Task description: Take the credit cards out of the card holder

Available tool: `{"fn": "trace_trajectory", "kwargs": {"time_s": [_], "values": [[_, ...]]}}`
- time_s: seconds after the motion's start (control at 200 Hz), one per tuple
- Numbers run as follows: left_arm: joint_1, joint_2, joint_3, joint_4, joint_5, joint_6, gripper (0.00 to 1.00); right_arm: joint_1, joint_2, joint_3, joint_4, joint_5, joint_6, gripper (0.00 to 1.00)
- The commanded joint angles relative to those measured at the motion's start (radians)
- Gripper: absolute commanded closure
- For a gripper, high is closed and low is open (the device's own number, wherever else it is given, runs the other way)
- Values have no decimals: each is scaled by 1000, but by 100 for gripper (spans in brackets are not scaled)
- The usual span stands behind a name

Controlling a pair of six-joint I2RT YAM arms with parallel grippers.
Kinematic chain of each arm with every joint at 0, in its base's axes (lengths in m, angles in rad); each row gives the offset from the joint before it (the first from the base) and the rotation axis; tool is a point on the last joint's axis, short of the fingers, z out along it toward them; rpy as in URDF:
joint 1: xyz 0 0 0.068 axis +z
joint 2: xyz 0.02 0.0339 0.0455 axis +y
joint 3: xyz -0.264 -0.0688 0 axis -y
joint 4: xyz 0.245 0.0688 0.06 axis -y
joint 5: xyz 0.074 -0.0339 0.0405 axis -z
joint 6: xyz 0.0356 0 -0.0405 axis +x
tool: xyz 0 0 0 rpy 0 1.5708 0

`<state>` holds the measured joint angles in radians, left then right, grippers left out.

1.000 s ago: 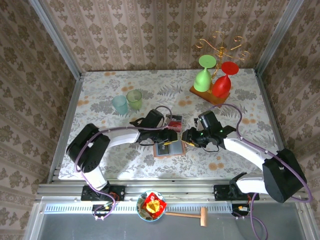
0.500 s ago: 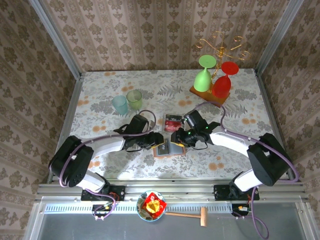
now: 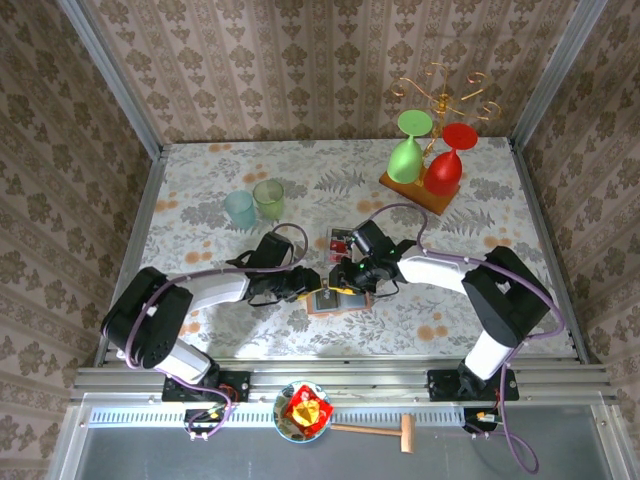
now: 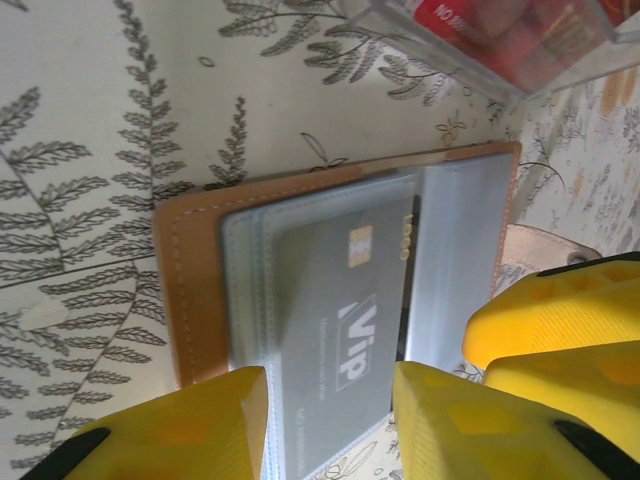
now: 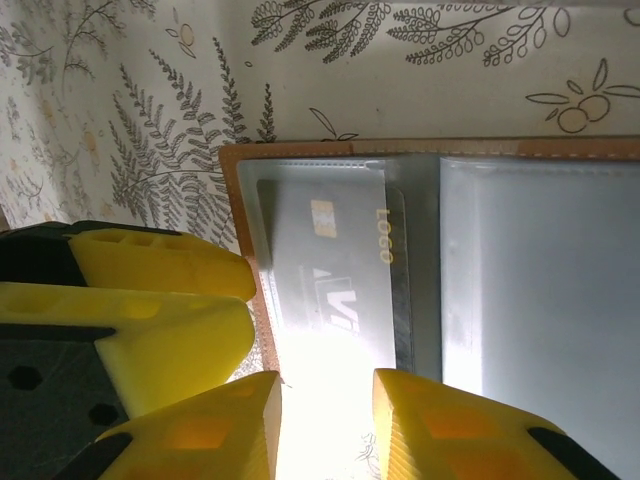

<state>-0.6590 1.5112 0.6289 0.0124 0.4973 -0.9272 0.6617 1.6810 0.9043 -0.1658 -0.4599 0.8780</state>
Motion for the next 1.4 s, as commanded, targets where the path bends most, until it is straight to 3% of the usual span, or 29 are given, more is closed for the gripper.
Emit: {"fn": "trace_trajectory", "kwargs": {"time_s": [0.0, 0.33, 1.395], "values": [[12, 10, -12, 6, -4, 12, 62, 5, 32, 29, 10, -29, -3, 71], [31, 33, -17, 10, 4, 22, 65, 6, 87, 47, 26, -46, -8, 77], [31, 58, -5, 0, 18, 36, 63, 4, 69, 76, -112, 44, -78, 70]]}}
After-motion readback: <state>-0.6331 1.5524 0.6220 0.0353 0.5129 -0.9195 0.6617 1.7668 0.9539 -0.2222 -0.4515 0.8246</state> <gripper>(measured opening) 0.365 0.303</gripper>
